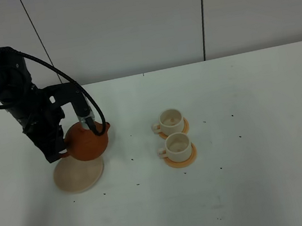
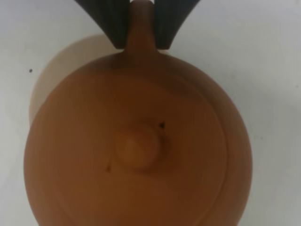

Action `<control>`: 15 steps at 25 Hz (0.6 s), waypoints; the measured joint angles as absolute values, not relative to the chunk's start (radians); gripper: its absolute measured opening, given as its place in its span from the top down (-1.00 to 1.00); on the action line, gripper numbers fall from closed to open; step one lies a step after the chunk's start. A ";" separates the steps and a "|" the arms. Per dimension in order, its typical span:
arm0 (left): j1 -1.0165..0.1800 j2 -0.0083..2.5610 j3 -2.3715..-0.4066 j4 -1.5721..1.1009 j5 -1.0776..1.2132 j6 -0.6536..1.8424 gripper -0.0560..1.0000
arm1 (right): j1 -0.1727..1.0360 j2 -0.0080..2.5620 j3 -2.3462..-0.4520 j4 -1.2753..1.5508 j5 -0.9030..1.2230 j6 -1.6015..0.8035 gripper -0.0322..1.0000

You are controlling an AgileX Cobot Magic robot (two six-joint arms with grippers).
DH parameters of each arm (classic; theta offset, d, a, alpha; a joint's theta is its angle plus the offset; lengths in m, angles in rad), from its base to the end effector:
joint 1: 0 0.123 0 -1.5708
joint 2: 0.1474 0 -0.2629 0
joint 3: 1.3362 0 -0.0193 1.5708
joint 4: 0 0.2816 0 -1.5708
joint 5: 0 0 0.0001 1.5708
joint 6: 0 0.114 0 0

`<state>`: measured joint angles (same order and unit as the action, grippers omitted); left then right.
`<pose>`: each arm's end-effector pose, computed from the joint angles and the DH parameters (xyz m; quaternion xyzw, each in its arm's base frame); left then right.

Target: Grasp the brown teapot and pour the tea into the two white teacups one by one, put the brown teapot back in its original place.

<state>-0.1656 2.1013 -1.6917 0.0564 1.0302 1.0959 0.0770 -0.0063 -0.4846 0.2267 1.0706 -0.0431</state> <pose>0.4573 -0.0708 0.1457 0.5955 0.7955 0.0717 0.0858 0.0621 0.0274 0.2782 -0.0556 0.8508 0.1216 0.5081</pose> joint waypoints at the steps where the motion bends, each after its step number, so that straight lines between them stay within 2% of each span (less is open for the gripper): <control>1: -0.170 2.101 -1.692 0.057 1.024 1.096 0.57 | 0.077 -0.006 -0.485 0.227 1.071 -0.043 0.47; 15: -0.301 2.117 -1.719 0.113 0.869 0.998 0.57 | 0.077 -0.006 -0.485 0.227 1.071 -0.043 0.47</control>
